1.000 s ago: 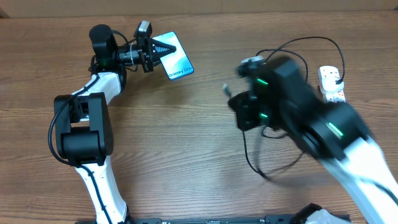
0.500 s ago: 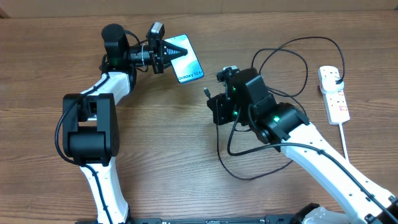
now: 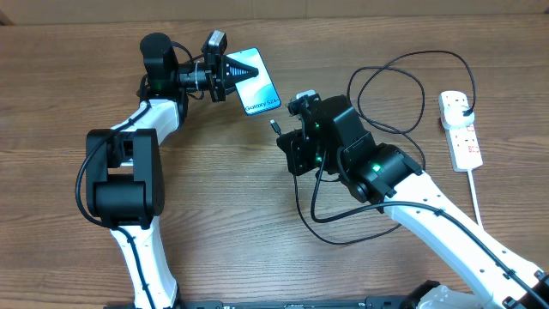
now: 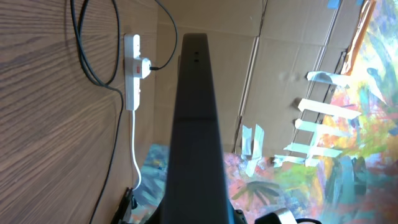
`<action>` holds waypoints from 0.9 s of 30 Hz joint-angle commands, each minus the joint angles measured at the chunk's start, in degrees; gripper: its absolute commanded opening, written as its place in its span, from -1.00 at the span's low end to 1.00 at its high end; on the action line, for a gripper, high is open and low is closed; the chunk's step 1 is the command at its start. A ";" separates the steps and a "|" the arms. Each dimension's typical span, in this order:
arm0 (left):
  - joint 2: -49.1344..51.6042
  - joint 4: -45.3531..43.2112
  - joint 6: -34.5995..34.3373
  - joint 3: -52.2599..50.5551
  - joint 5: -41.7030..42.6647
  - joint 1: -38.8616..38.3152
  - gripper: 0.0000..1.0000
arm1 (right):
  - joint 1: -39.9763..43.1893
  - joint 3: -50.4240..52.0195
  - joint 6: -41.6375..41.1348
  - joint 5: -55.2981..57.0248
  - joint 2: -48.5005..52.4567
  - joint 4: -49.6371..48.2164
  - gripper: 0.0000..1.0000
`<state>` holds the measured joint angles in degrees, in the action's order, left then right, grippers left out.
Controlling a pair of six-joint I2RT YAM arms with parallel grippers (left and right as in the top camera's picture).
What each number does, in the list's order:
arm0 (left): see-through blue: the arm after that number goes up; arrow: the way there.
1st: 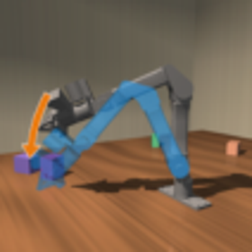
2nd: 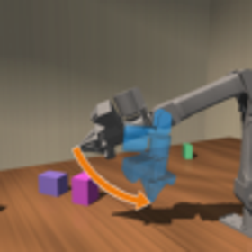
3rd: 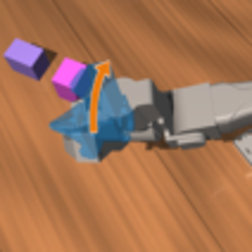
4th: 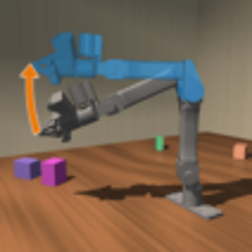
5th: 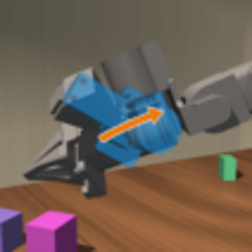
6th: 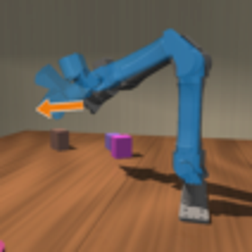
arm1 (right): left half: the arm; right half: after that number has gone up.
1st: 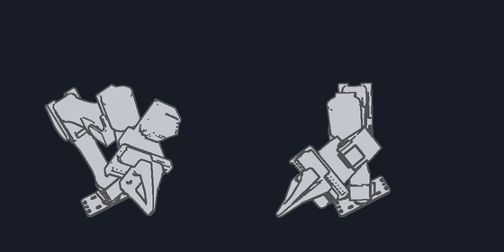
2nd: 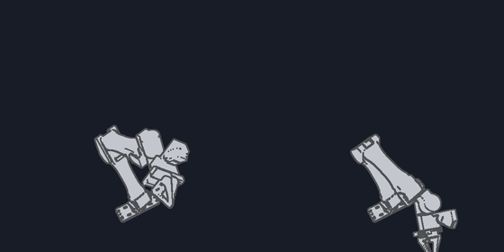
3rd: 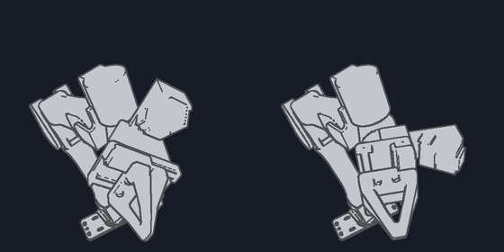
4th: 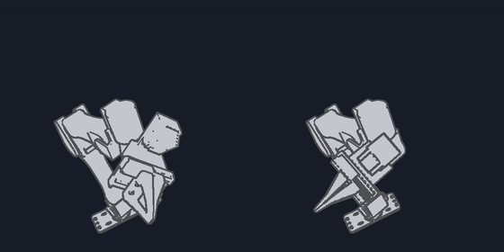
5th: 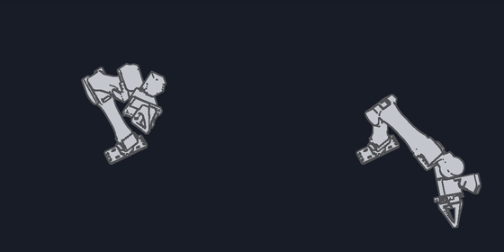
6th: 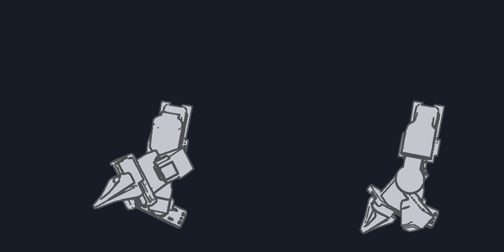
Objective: Plug charger to phone and switch on socket
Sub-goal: 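Carry the cable plug with the right gripper toward the phone's bottom port, then align the USB-C plug under the phone port and push it upward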
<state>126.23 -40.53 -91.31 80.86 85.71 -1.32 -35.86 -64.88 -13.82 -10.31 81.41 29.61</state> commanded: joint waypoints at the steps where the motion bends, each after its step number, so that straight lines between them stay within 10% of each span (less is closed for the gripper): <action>1: -0.90 -0.44 0.04 1.33 0.92 -0.74 -0.92 | -0.20 -1.20 1.81 3.39 -0.04 -0.42 -0.92; 27: -0.90 -0.44 -2.51 1.33 -1.99 -3.58 -0.92 | -0.20 -1.20 3.96 8.28 0.92 -0.61 -0.92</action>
<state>126.23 -40.53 -92.64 80.86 83.74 -4.91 -35.99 -64.88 -11.29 -5.19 82.00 29.41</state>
